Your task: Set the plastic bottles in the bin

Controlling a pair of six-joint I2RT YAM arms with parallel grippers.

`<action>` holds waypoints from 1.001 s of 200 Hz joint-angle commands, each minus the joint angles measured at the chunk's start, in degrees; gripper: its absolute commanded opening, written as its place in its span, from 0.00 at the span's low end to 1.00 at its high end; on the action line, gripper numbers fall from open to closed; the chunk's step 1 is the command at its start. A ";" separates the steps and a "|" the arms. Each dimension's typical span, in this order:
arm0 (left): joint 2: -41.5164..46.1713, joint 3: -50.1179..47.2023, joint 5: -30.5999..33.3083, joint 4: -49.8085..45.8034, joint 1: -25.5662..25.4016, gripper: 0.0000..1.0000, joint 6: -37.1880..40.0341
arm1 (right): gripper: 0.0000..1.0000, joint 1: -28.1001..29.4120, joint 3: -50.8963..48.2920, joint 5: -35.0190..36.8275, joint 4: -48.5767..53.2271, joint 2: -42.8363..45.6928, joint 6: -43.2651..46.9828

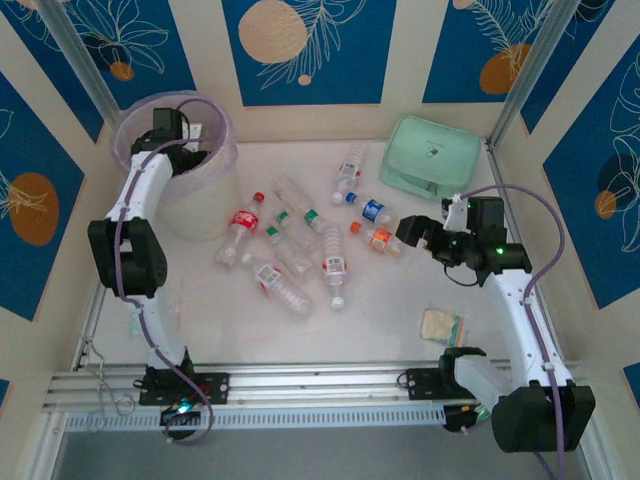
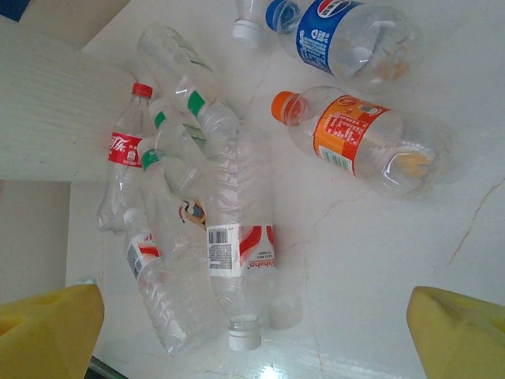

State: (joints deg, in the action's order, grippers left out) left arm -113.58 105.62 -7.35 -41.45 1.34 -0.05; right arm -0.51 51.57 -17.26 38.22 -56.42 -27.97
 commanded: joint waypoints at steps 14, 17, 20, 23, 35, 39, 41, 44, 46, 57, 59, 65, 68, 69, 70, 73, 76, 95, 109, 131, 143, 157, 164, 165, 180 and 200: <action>2.71 2.00 0.50 -3.74 0.41 0.96 2.40 | 0.99 -0.54 0.17 1.05 0.45 -1.02 -2.56; 2.90 2.50 0.50 -4.17 0.41 0.96 2.42 | 0.99 -0.55 0.28 1.24 0.39 -1.12 -2.80; 3.06 3.01 0.50 -4.47 0.41 0.97 2.50 | 0.99 -0.54 0.28 1.52 0.33 -1.19 -3.10; 3.43 3.46 0.50 -4.77 0.41 0.98 2.51 | 0.99 -0.54 0.28 1.79 0.24 -1.35 -3.33; 4.52 4.80 0.35 -5.53 0.37 1.00 2.76 | 0.99 -0.63 0.24 2.73 -0.23 -1.82 -4.50; 4.82 5.20 0.39 -5.84 0.40 1.00 2.84 | 0.99 -0.63 0.12 3.18 -0.33 -1.97 -5.13; 4.92 5.38 0.47 -5.95 0.41 1.00 2.93 | 0.99 -0.63 0.11 3.32 -0.40 -2.05 -5.44; 5.10 5.65 0.68 -6.08 0.41 1.00 3.03 | 0.99 -0.63 -0.03 3.57 -0.46 -2.17 -5.87; 5.23 5.82 0.85 -6.31 0.37 1.00 3.08 | 0.99 -0.63 -0.02 3.77 -0.50 -2.24 -6.29; 5.71 6.91 1.69 -7.28 0.38 1.00 3.52 | 0.99 -0.63 -0.52 4.79 -1.06 -2.37 -8.66; 5.78 7.11 1.78 -7.45 0.41 1.00 3.56 | 0.99 -0.63 -0.64 5.06 -1.15 -2.38 -9.25; 6.02 7.71 1.98 -8.03 0.40 1.00 3.74 | 0.99 -0.69 -0.86 6.34 -1.21 -2.38 -11.42; 6.15 8.01 1.99 -8.29 0.40 1.00 3.81 | 0.99 -0.67 -0.99 7.19 -1.03 -2.38 -12.63; 6.21 8.10 2.04 -8.38 0.41 1.00 3.82 | 0.99 -0.65 -1.06 7.48 -0.95 -2.38 -13.03; 6.32 8.19 2.06 -8.47 0.41 1.00 3.83 | 0.99 -0.64 -1.05 7.80 -0.90 -2.33 -13.45; 6.49 8.41 2.08 -8.55 0.37 1.00 3.82 | 0.99 -0.63 -1.18 8.64 -0.68 -2.29 -14.75; 6.71 8.53 2.16 -8.56 0.41 1.00 3.83 | 0.99 -0.63 -1.25 9.55 -0.42 -2.21 -16.00; 8.29 9.86 2.64 -8.88 0.41 1.00 3.75 | 0.99 -0.72 -1.47 15.89 3.29 -1.94 -23.79; 9.32 11.23 4.58 -9.44 0.41 1.00 4.41 | 0.99 -0.78 -1.79 18.16 5.32 -2.15 -26.80; 11.02 12.03 10.41 -10.29 0.36 1.00 6.64 | 0.99 -0.89 -2.99 17.61 6.47 -2.57 -32.08; 12.26 12.50 12.21 -10.91 0.41 1.00 7.74 | 0.99 -0.83 -5.55 15.78 4.58 -1.49 -37.25; 14.78 12.06 13.77 -10.40 0.41 1.00 8.46 | 0.99 0.28 -10.86 12.73 -0.41 1.45 -45.43; 16.08 11.95 14.30 -10.31 0.38 1.00 8.71 | 0.99 1.38 -13.59 12.15 -3.03 3.13 -49.85; 16.27 11.96 14.39 -10.27 0.40 1.00 8.73 | 0.99 1.61 -13.99 12.11 -3.40 3.37 -50.45; 19.61 11.82 15.16 -10.75 0.33 1.00 8.90 | 0.99 6.42 -17.73 13.99 -8.66 5.58 -55.65; 24.49 11.08 14.42 -12.34 0.00 1.00 6.88 | 0.99 12.83 -15.24 20.27 -7.28 3.60 -50.60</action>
State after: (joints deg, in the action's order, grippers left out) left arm -96.33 116.18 5.50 -51.37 1.34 7.03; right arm 6.74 34.06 -1.85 34.61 -52.14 -75.09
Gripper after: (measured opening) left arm 0.996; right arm 0.990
